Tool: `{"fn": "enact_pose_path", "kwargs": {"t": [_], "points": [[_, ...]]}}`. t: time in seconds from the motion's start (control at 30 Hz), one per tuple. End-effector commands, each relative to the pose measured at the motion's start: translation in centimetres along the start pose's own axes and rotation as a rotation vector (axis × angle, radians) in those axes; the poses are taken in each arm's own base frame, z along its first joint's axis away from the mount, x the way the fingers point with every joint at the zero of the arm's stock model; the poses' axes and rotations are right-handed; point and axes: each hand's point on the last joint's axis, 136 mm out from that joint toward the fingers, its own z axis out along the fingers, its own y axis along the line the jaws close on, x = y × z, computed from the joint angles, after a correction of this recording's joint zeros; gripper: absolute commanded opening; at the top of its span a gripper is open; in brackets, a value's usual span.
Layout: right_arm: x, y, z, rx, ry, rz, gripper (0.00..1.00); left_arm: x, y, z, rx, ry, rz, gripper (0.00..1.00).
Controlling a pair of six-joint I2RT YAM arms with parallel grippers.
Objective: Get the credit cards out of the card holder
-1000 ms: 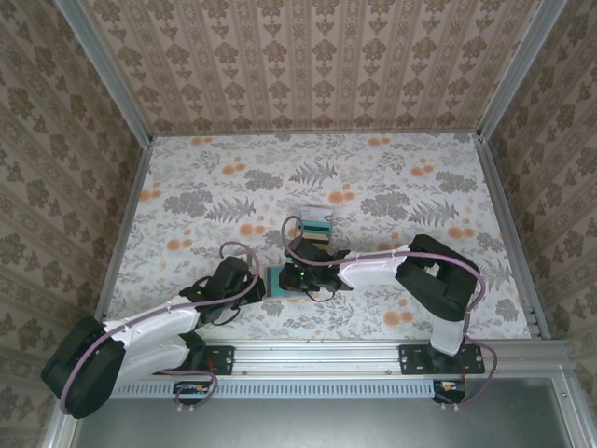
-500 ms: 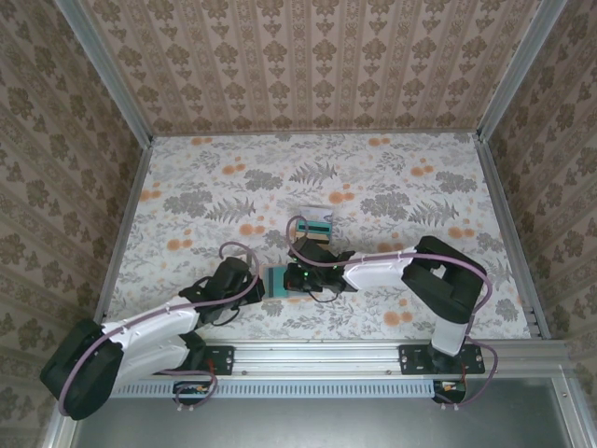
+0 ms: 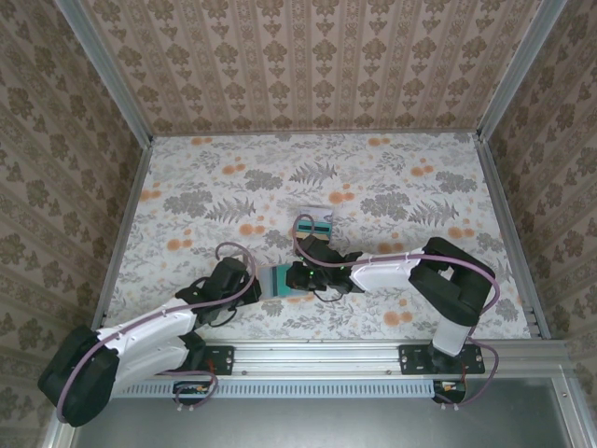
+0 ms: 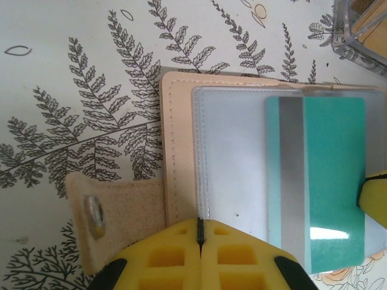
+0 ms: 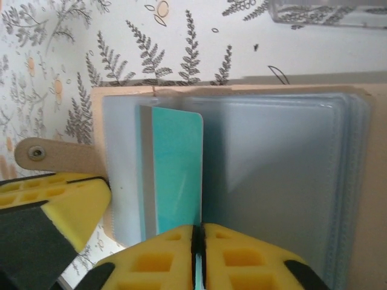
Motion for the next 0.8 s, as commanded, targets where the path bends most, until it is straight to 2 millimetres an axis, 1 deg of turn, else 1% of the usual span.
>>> {"fn": "enact_pose_path", "kwargs": {"t": [0.0,0.27,0.5,0.67,0.73,0.77], "points": [[0.0,0.2,0.8,-0.032,0.008,-0.026,0.18,1.5,1.8,0.2,-0.065,0.058,0.01,0.0],[0.2,-0.1,1.8,-0.023,0.029,-0.024,0.19,1.6,1.7,0.2,-0.059,0.062,0.013,0.0],[0.4,-0.3,2.1,-0.022,0.036,-0.017,0.2,1.6,1.6,0.2,-0.052,0.062,0.016,0.0],[0.4,0.0,2.2,-0.03,0.04,-0.017,0.2,1.6,1.6,0.2,-0.052,0.064,0.016,0.0],[0.4,0.1,2.2,-0.032,0.042,-0.016,0.18,1.6,1.5,0.2,-0.051,0.063,0.017,0.0],[0.4,0.0,2.2,-0.029,0.043,-0.015,0.14,1.6,1.6,0.2,-0.053,0.064,0.016,0.0]]}}
